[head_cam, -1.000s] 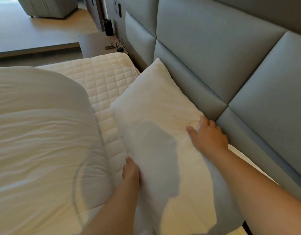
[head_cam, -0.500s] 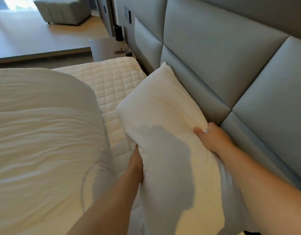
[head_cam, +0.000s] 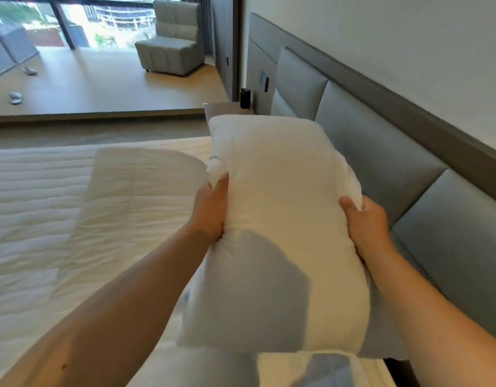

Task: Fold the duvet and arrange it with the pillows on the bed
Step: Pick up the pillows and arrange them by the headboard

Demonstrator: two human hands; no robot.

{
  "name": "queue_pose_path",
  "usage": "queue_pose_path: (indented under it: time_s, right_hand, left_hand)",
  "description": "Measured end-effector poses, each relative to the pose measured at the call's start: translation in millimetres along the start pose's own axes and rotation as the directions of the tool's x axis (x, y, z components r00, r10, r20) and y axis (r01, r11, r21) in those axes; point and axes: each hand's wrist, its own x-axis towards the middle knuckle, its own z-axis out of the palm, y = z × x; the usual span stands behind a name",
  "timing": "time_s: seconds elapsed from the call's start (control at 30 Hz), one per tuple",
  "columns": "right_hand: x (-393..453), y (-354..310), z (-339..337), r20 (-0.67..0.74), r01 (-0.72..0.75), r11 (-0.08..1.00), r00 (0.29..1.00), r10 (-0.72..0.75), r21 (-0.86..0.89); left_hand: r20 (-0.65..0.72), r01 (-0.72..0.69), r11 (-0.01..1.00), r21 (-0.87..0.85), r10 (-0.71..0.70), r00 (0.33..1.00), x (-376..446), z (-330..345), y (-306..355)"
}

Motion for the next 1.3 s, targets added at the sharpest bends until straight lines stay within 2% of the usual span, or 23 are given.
queue_pose_path:
  time_s: [0.13, 0.4, 0.6, 0.83, 1.0, 1.07, 1.1, 1.2, 1.27, 1.3]
  right_hand:
    - [-49, -51, 47, 0.04, 0.01, 0.983, 0.999, -0.017, 0.185]
    - [-163, -138, 205, 0.196, -0.008, 0.941, 0.979, -0.062, 0.339]
    - [-261, -182, 344, 0.301, -0.038, 0.925, 0.95, -0.084, 0.378]
    - [-345, -194, 499, 0.38, -0.072, 0.941, 0.923, -0.062, 0.33]
    - [-402, -158, 580, 0.475, -0.066, 0.975, 0.879, -0.044, 0.213]
    - [-417, -131, 603, 0.516, -0.075, 0.99, 0.857, 0.004, 0.117]
    - [-422, -116, 612, 0.547, -0.078, 0.997, 0.835, 0.052, 0.024]
    - [-440, -70, 632, 0.648, -0.064, 0.922, 0.693, 0.316, -0.382]
    - [-448, -49, 635, 0.659, -0.056, 0.858, 0.615, 0.432, -0.51]
    - [-450, -43, 636, 0.661, -0.058, 0.85, 0.602, 0.448, -0.523]
  left_hand:
    - [-0.036, -0.061, 0.997, 0.049, 0.062, 0.997, -10, -82, 49]
    - [-0.229, -0.08, 0.978, 0.193, 0.125, 0.966, -15, -297, 80]
    - [-0.348, -0.05, 0.961, 0.273, 0.147, 0.926, -13, -469, 62]
    - [-0.468, 0.022, 0.923, 0.384, 0.174, 0.866, 3, -632, 1]
    - [-0.559, 0.121, 0.885, 0.45, 0.174, 0.811, 9, -704, -71]
    - [-0.566, 0.227, 0.857, 0.463, 0.089, 0.82, 11, -724, -113]
    - [-0.566, 0.322, 0.82, 0.474, 0.003, 0.824, 12, -735, -136]
    - [-0.559, 0.596, 0.572, 0.564, -0.267, 0.785, 7, -752, -207]
    - [-0.517, 0.622, 0.408, 0.668, -0.347, 0.783, -2, -744, -240]
    - [-0.494, 0.604, 0.373, 0.704, -0.355, 0.794, -6, -736, -250]
